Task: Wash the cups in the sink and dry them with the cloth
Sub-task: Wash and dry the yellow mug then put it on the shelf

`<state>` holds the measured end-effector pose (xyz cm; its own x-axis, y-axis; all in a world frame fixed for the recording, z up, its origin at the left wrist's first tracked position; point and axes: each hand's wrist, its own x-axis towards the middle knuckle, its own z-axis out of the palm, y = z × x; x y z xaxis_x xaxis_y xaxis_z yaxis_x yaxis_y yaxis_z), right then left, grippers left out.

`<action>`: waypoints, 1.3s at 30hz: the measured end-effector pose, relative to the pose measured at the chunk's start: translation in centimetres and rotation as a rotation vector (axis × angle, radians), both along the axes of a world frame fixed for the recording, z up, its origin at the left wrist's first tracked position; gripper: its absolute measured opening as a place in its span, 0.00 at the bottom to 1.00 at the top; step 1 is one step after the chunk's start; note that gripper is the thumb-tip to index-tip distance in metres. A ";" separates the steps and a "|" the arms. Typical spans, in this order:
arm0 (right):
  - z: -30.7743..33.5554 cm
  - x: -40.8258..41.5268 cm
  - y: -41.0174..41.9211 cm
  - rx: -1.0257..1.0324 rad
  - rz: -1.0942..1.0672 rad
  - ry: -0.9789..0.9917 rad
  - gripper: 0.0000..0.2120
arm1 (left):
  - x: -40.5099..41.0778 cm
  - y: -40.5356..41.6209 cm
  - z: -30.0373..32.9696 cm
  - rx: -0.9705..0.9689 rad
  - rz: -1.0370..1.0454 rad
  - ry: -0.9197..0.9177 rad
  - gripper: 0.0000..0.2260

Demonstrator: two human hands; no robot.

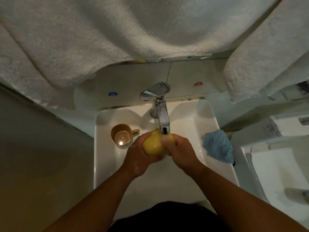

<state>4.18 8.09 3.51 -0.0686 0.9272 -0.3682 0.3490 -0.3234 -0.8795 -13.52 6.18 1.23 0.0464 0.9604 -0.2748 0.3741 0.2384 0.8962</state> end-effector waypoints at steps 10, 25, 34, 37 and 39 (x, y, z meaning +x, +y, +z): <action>0.5 -0.9 -0.3 -0.013 0.055 -0.125 0.23 | 0.1 -0.5 -0.1 0.072 -0.018 0.044 0.42; 0.4 -0.4 0.1 -0.034 -0.187 -0.025 0.13 | -0.2 -0.7 -0.7 0.117 -0.072 0.011 0.39; 1.1 -0.8 0.3 -0.068 -0.178 -0.019 0.18 | -0.6 -0.9 -0.6 0.143 -0.045 0.022 0.39; 1.1 -0.5 0.2 -0.077 -0.081 0.098 0.11 | -0.9 -1.1 -1.2 0.127 0.029 0.064 0.39; 1.2 0.0 0.0 -0.085 0.085 0.198 0.04 | -1.1 -1.2 -1.3 0.073 0.088 0.065 0.39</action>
<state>4.18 8.07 4.67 -0.2241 0.8813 -0.4161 0.2011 -0.3759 -0.9046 -14.66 5.01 -0.11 -0.0547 0.9775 -0.2037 0.4123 0.2080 0.8870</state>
